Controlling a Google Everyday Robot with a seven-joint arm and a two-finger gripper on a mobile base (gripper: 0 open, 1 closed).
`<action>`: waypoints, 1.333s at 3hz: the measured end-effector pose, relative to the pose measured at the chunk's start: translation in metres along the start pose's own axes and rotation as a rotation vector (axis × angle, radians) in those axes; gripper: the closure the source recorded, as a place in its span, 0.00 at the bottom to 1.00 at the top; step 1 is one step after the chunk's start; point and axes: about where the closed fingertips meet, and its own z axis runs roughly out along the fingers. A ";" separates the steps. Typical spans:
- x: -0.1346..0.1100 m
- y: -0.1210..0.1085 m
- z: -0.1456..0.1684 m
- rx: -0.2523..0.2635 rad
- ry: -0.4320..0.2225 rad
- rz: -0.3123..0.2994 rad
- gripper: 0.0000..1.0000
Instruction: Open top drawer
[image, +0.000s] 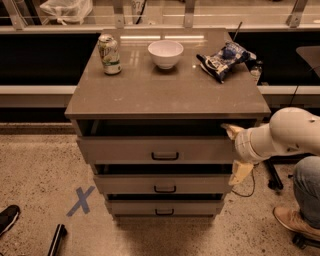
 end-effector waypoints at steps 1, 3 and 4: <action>-0.002 -0.008 0.013 -0.025 -0.003 -0.010 0.15; -0.016 0.002 0.017 -0.061 0.000 -0.021 0.13; -0.020 0.019 0.013 -0.092 0.006 -0.018 0.27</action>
Offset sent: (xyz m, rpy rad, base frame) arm 0.0143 0.0266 -0.0185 -0.0252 0.0654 0.0606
